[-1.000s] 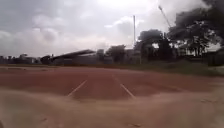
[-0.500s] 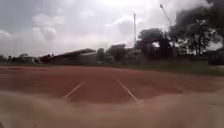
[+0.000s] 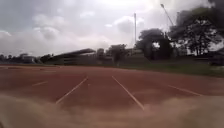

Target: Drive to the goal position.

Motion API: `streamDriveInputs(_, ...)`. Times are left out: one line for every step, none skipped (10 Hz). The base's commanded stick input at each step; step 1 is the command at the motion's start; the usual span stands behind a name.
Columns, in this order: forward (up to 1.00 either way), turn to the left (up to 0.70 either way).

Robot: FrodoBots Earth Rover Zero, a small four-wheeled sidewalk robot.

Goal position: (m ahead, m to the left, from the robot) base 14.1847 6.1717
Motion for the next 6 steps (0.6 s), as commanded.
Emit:
streamDriveInputs(0.45,0.0)
streamDriveInputs(0.45,0.0)
streamDriveInputs(0.45,0.0)
streamDriveInputs(0.45,0.0)
streamDriveInputs(0.45,0.0)
streamDriveInputs(0.45,0.0)
